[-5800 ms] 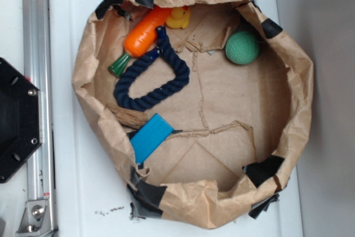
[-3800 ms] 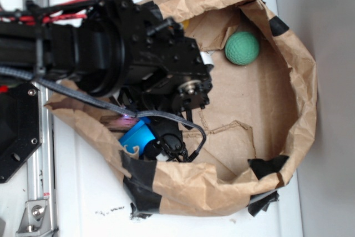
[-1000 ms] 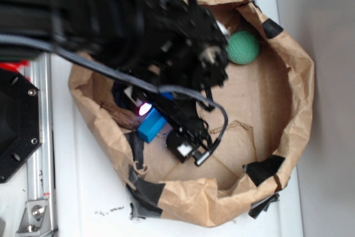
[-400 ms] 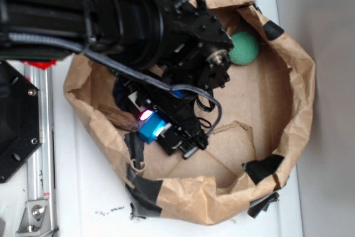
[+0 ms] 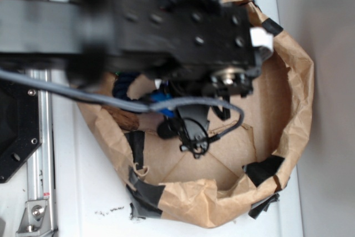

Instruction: Grab the blue block.

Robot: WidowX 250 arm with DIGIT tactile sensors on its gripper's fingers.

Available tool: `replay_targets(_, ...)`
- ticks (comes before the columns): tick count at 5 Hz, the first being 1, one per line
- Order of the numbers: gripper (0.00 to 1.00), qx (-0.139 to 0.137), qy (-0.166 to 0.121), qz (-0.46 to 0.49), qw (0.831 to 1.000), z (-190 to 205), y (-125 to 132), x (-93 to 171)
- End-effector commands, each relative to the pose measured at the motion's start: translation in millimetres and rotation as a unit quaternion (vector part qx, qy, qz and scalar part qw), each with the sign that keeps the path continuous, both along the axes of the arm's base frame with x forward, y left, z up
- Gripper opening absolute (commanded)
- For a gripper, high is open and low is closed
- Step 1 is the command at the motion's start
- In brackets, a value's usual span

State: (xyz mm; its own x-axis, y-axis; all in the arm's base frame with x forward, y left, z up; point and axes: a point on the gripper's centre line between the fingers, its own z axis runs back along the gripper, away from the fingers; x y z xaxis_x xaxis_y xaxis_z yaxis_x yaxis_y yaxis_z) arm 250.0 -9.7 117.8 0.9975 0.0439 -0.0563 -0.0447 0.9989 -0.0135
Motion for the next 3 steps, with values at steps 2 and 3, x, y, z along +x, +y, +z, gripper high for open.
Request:
replay_targets(2,0.00,-0.011,-0.080,-0.127,0.989,61.0,12.8,-1.0)
replay_targets(3,0.00,-0.020,-0.080,-0.111,0.990,59.3,17.2,-3.8)
